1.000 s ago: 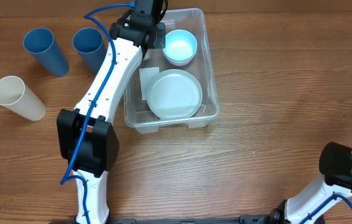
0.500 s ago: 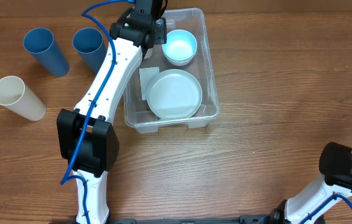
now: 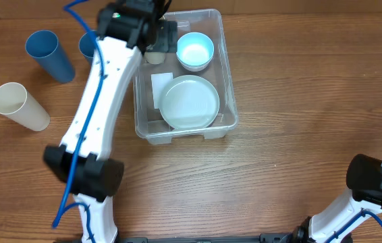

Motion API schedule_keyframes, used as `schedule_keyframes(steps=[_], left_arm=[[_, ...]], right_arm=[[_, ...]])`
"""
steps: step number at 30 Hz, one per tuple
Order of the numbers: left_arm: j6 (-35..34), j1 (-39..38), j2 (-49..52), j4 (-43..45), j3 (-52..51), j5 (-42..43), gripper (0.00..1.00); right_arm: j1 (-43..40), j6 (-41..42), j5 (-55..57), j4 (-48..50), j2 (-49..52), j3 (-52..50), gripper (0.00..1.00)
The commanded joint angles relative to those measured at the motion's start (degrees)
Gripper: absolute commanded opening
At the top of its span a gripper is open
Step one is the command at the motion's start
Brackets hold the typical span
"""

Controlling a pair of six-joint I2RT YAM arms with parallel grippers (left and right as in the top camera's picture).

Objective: Pack container
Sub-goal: 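Carry the cream cup into the bin's back-left corner and release, then move the left gripper to the second cream cup and grasp, then lower the second cream cup into the first cream cup and release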

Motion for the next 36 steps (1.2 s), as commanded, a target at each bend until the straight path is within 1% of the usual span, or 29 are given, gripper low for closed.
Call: schedule_keyframes(steps=[1,3,6,7,9,12,15,17,19,21,23,25,28,29,34,36], left_arm=[[-3.3,0.3,-8.2,-7.8,2.1,1.2,1.0],[-5.7,2.3,-11.6,-13.5,2.1,0.6,1.0],[-9.6,7.6,-16.1,-20.9,2.1,-3.5,1.0],[-8.8,9.6,-17.4,-20.9,1.5,-3.2,1.0],[-9.4,15.1,-20.0,-20.9,0.2,-2.7,1.0],[-10.0,23.8,-21.1,-20.9,-1.3,-1.6,1.0],[-13.2,32.6,-21.0,-18.2,-6.4,-0.8,1.0],[-13.3,37.1,-21.0,-12.8,-12.7,2.6,1.0],[-12.5,39.9,-20.9,-5.6,-20.4,4.3,1.0],[-8.8,40.6,-20.3,1.6,-26.9,4.5,1.0],[-3.2,40.5,-19.1,7.6,-31.3,4.5,1.0],[-0.7,40.5,-17.4,10.2,-32.3,4.5,0.97],[4.2,40.5,-13.7,14.5,-32.3,4.5,0.89],[5.4,40.5,-12.3,15.6,-32.3,4.5,0.88],[5.8,40.5,-5.3,16.0,-32.3,4.6,0.88],[5.7,40.5,-3.7,15.6,-32.3,5.0,0.78]], right_arm=[[-0.1,0.2,0.6,0.3,-0.7,0.3,1.0],[-0.1,0.2,0.6,0.3,-0.7,0.3,1.0],[-0.1,0.2,0.6,0.3,-0.7,0.3,1.0],[-0.1,0.2,0.6,0.3,-0.7,0.3,1.0],[-0.1,0.2,0.6,0.3,-0.7,0.3,1.0],[-0.1,0.2,0.6,0.3,-0.7,0.3,1.0],[-0.1,0.2,0.6,0.3,-0.7,0.3,1.0],[-0.1,0.2,0.6,0.3,-0.7,0.3,1.0],[-0.1,0.2,0.6,0.3,-0.7,0.3,1.0],[-0.1,0.2,0.6,0.3,-0.7,0.3,1.0],[-0.1,0.2,0.6,0.3,-0.7,0.3,1.0],[-0.1,0.2,0.6,0.3,-0.7,0.3,1.0],[-0.1,0.2,0.6,0.3,-0.7,0.3,1.0],[-0.1,0.2,0.6,0.3,-0.7,0.3,1.0],[-0.1,0.2,0.6,0.3,-0.7,0.3,1.0],[-0.1,0.2,0.6,0.3,-0.7,0.3,1.0]])
